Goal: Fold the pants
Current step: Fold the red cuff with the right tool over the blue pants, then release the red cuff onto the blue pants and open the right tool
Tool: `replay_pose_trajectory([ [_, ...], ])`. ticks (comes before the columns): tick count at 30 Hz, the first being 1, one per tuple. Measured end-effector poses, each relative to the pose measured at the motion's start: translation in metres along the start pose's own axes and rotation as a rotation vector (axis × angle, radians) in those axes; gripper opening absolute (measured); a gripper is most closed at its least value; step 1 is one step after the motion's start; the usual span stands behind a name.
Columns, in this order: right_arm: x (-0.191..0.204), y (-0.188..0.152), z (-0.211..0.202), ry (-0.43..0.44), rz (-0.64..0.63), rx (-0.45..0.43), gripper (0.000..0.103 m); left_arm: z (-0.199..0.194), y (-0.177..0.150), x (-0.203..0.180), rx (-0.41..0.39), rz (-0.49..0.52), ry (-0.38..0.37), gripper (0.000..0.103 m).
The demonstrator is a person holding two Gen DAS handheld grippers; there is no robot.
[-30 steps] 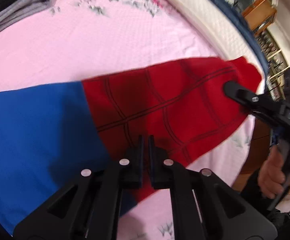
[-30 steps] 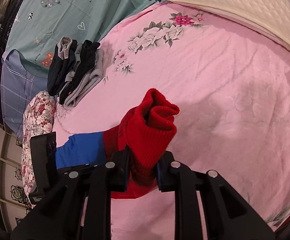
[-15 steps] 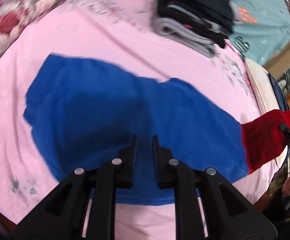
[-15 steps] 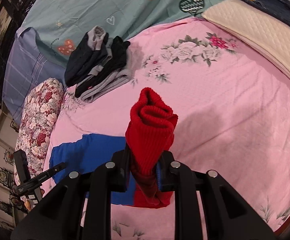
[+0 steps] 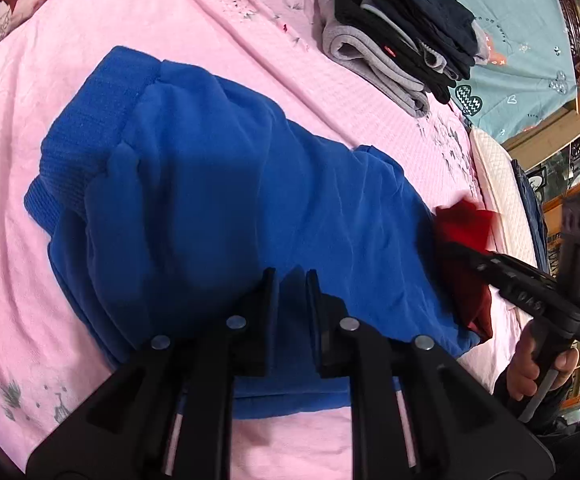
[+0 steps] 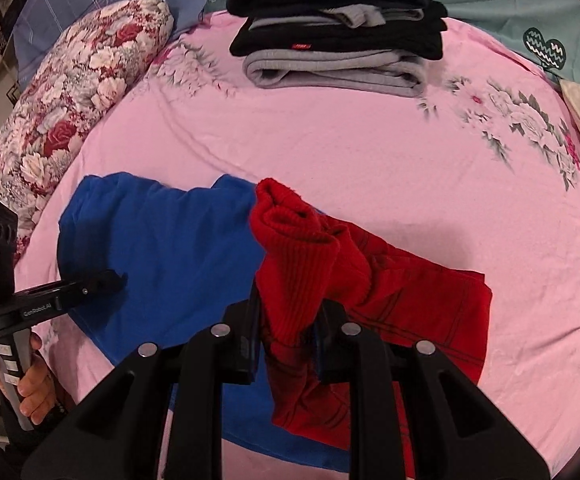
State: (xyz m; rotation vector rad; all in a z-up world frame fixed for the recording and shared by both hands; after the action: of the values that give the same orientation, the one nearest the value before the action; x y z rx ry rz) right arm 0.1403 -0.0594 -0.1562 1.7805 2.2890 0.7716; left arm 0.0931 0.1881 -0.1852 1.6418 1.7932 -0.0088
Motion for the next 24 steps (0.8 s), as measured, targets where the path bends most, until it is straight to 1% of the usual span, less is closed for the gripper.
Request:
replay_pose_trajectory([
  [1, 0.004, 0.000, 0.006, -0.003, -0.009, 0.018, 0.026, 0.000, 0.000, -0.001, -0.003, 0.006, 0.003, 0.014],
  [2, 0.010, -0.002, 0.013, 0.015, -0.016, 0.048, 0.033, 0.000, -0.001, -0.001, -0.005, 0.010, 0.003, 0.014],
  [3, 0.015, -0.005, 0.017, 0.054, -0.012, 0.079, 0.036, 0.000, -0.001, -0.001, -0.007, 0.012, -0.001, 0.014],
  [4, 0.021, -0.006, 0.016, 0.114, -0.007, 0.111, 0.042, 0.001, -0.001, 0.000, -0.008, 0.010, -0.012, 0.014],
  [5, 0.026, -0.007, 0.010, 0.164, -0.007, 0.120, 0.042, -0.002, -0.001, 0.004, -0.008, 0.007, -0.020, 0.014],
  [6, 0.026, -0.005, 0.000, 0.224, 0.000, 0.113, 0.042, -0.002, -0.001, 0.006, -0.008, -0.001, -0.037, 0.014],
  [7, 0.024, -0.001, -0.011, 0.264, 0.017, 0.087, 0.042, -0.004, -0.003, 0.009, -0.009, -0.006, -0.045, 0.014],
  [8, 0.018, 0.004, -0.025, 0.271, 0.037, 0.038, 0.042, -0.003, -0.003, 0.010, -0.009, -0.010, -0.054, 0.014],
  [9, 0.011, 0.010, -0.035, 0.241, 0.047, -0.010, 0.042, -0.003, -0.003, 0.011, -0.011, -0.013, -0.059, 0.014],
  [10, 0.003, 0.014, -0.042, 0.181, 0.045, -0.055, 0.040, -0.003, -0.003, 0.011, -0.011, -0.014, -0.060, 0.014],
  [11, -0.003, 0.017, -0.042, 0.134, 0.041, -0.070, 0.029, -0.003, -0.003, 0.011, -0.012, -0.013, -0.058, 0.014],
  [12, -0.007, 0.018, -0.037, 0.117, 0.045, -0.059, 0.023, -0.003, -0.003, 0.010, -0.011, -0.013, -0.053, 0.014],
  [13, -0.013, 0.018, -0.025, 0.124, 0.066, -0.022, 0.016, -0.003, -0.003, 0.009, -0.010, -0.012, -0.049, 0.014],
  [14, -0.016, 0.017, -0.016, 0.127, 0.080, 0.003, 0.014, -0.002, -0.002, 0.008, -0.008, -0.013, -0.044, 0.014],
  [16, -0.015, 0.011, 0.010, 0.103, 0.074, 0.061, 0.014, -0.001, -0.001, 0.007, -0.001, -0.016, -0.030, 0.014],
  [17, -0.014, 0.006, 0.028, 0.090, 0.072, 0.107, 0.014, -0.001, -0.001, 0.007, 0.001, -0.018, -0.024, 0.014],
  [18, -0.011, 0.004, 0.036, 0.083, 0.076, 0.124, 0.014, -0.004, 0.000, 0.005, -0.006, -0.032, -0.020, 0.014],
  [19, -0.010, 0.003, 0.035, 0.076, 0.075, 0.108, 0.014, -0.010, 0.000, 0.004, -0.016, -0.045, -0.026, 0.015],
  [20, -0.008, 0.004, 0.030, 0.076, 0.065, 0.106, 0.015, -0.020, 0.001, 0.001, -0.038, -0.046, -0.038, 0.023],
  [21, -0.007, 0.005, 0.023, 0.093, 0.061, 0.102, 0.015, -0.039, 0.004, -0.002, -0.088, -0.033, -0.039, 0.030],
  [22, -0.008, 0.005, 0.012, 0.123, 0.067, 0.087, 0.015, -0.059, 0.005, -0.003, -0.145, -0.025, -0.025, 0.059],
  [23, -0.014, 0.006, -0.005, 0.155, 0.081, 0.054, 0.015, -0.082, 0.006, -0.003, -0.209, -0.024, 0.004, 0.084],
  [24, -0.021, 0.005, -0.025, 0.172, 0.092, 0.006, 0.016, -0.108, 0.006, -0.001, -0.284, -0.031, 0.051, 0.089],
])
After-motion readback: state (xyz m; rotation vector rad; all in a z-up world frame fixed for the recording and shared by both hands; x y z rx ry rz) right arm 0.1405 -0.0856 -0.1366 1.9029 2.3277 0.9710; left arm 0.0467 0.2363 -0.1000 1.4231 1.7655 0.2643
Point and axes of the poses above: each gripper's, at about its wrist camera, not at the fingertips, and z roughly the way its jaws point, x to its left, y to its top, the point moved 3 cm from there along z, roughly the way its jaws point, and after that the axes turned 5 degrees about z, right-handed, at the moved point
